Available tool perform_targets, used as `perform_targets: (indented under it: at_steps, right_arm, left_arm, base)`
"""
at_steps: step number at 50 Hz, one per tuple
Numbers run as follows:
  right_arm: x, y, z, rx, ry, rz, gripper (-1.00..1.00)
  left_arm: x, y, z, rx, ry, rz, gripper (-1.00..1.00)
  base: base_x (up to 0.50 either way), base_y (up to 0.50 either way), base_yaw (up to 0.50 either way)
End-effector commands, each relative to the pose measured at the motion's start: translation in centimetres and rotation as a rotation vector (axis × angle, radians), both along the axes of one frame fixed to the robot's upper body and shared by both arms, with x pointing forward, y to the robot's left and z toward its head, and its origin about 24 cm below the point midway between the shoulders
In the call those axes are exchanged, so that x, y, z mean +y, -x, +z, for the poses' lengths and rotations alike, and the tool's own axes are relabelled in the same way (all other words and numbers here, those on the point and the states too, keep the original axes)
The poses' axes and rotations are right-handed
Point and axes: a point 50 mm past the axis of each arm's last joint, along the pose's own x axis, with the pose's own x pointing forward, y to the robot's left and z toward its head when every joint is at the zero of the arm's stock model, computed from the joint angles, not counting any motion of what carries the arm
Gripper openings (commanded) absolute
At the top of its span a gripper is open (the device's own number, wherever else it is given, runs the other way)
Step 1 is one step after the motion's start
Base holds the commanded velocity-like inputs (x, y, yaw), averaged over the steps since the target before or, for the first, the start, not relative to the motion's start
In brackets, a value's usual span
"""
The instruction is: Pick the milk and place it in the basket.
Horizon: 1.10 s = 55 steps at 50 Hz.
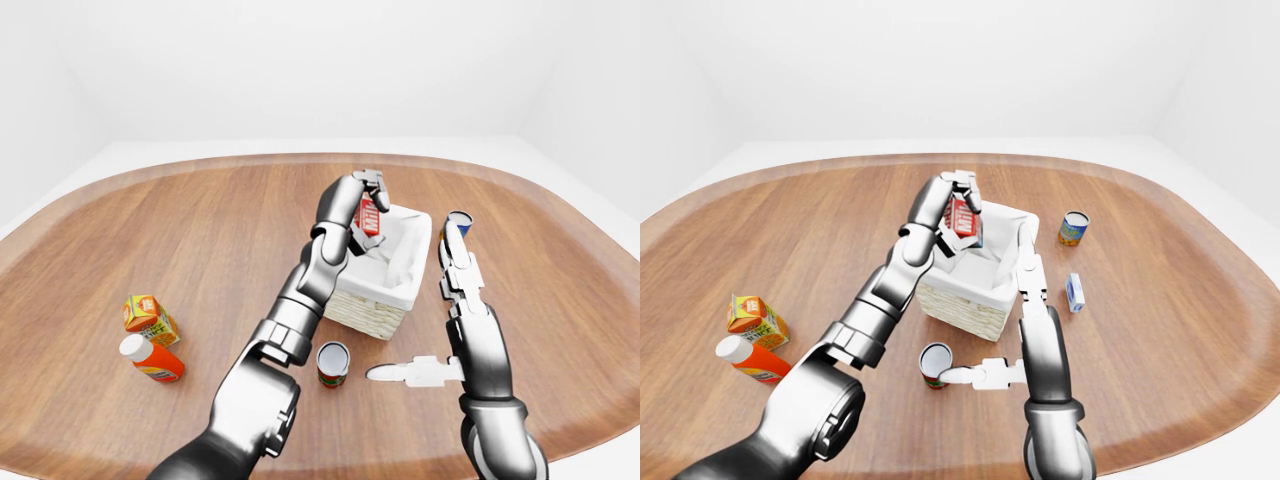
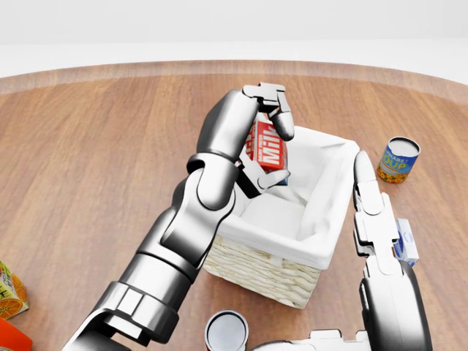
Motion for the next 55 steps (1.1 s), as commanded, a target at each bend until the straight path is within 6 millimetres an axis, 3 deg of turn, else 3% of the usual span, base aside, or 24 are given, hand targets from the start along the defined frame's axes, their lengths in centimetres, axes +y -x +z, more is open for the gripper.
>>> perform_targets:
  at_steps: [1,55]
  right_arm:
    - [0.0,0.0,0.0,0.002,0.001,0.000,1.00]
    - [0.1,0.2,0.0,0.004,0.002,0.012,1.00]
  left_arm:
    - [-0.6,-0.2,0.3,-0.010,-0.045,-0.040,-1.00]
    - [-1.0,-0.5,-3.1,0.114,-0.096,0.012,-1.00]
  base:
    - [0.00,0.00,0.00]
    - [0.00,0.00,0.00]
